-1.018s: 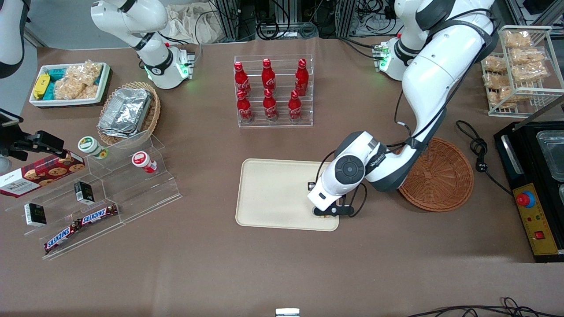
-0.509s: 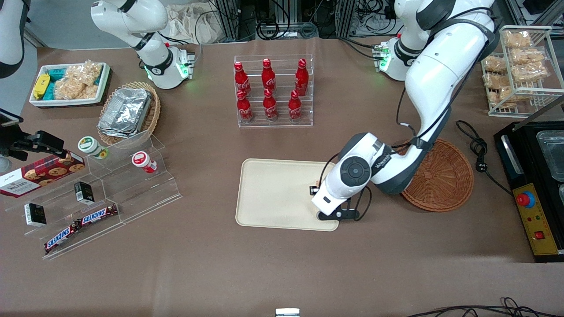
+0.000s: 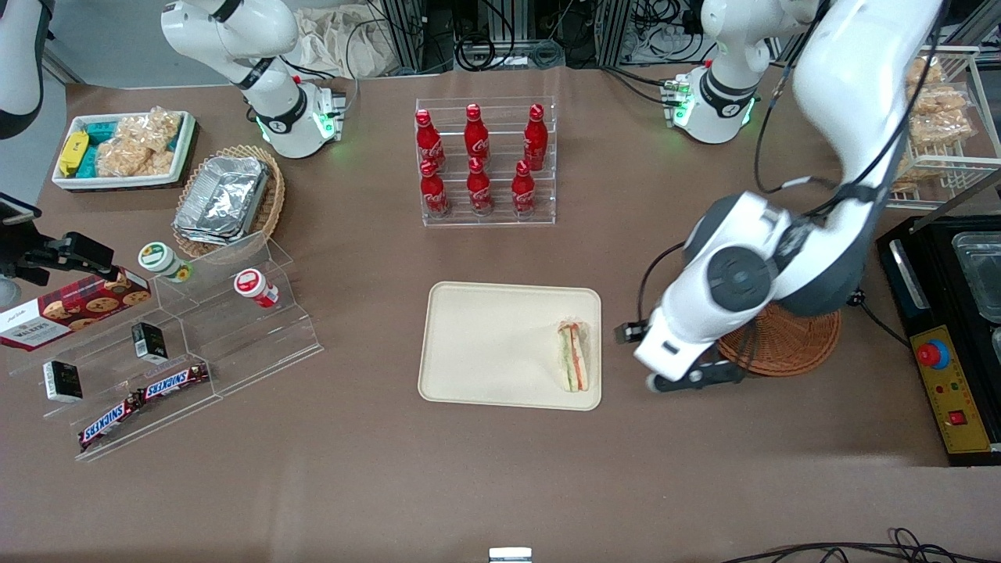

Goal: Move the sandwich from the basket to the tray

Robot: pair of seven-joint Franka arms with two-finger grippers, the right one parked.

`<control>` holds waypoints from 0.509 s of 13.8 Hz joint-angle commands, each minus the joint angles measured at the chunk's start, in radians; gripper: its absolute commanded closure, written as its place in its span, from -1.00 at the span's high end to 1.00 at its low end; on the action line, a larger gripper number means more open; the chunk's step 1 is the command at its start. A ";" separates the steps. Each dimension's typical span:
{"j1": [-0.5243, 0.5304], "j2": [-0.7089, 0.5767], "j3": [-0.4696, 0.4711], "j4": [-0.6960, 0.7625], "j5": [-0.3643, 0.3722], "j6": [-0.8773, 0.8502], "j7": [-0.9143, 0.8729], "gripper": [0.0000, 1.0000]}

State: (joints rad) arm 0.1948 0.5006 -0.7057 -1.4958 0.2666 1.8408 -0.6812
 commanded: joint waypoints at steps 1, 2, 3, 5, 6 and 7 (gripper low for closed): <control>0.199 -0.229 -0.087 -0.187 -0.110 -0.014 0.086 1.00; 0.209 -0.250 -0.090 -0.179 -0.113 -0.064 0.091 1.00; 0.213 -0.260 -0.090 -0.170 -0.113 -0.090 0.094 1.00; 0.227 -0.292 -0.086 -0.161 -0.115 -0.124 0.121 1.00; 0.236 -0.300 -0.089 -0.156 -0.115 -0.135 0.133 1.00; 0.239 -0.319 -0.086 -0.156 -0.116 -0.158 0.155 1.00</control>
State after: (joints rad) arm 0.4022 0.2301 -0.7813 -1.6315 0.1676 1.7136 -0.5709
